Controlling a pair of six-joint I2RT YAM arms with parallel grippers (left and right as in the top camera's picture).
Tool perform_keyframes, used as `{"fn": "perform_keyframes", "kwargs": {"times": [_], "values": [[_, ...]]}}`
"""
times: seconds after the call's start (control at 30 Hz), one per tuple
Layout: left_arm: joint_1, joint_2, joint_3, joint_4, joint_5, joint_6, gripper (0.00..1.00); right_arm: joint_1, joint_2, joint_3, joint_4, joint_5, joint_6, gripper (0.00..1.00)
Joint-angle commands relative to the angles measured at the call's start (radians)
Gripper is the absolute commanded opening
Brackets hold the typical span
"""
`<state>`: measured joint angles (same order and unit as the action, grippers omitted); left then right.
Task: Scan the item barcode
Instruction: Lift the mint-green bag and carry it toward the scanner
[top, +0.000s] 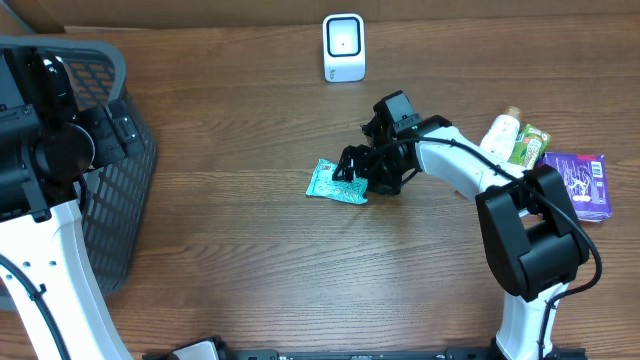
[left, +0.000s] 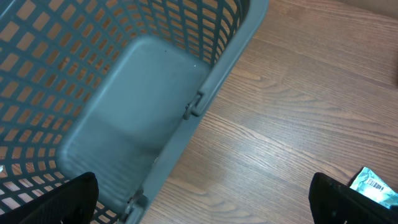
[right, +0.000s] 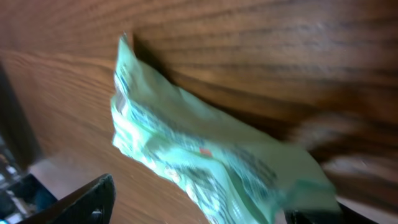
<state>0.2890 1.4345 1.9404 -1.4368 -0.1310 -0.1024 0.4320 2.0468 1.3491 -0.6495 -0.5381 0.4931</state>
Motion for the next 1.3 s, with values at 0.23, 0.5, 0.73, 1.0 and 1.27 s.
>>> {"fn": "perform_keyframes", "kwargs": {"times": [0.23, 0.5, 0.73, 1.0, 1.27], "values": [[0.003, 0.002, 0.017, 0.001, 0.005, -0.010, 0.99, 0.022, -0.019, -0.080, 0.114, 0.030, 0.262, 0.54], [0.003, 0.002, 0.016, 0.001, 0.005, -0.010, 1.00, 0.022, -0.020, -0.080, 0.126, 0.033, 0.258, 0.04], [0.003, 0.002, 0.016, 0.001, 0.005, -0.010, 0.99, -0.008, -0.108, -0.077, 0.169, -0.186, -0.069, 0.04], [0.003, 0.002, 0.016, 0.001, 0.005, -0.010, 1.00, -0.153, -0.367, -0.077, 0.042, -0.428, -0.237, 0.04], [0.003, 0.002, 0.017, 0.001, 0.005, -0.010, 1.00, -0.254, -0.535, -0.069, -0.049, -0.383, -0.286, 0.04]]}}
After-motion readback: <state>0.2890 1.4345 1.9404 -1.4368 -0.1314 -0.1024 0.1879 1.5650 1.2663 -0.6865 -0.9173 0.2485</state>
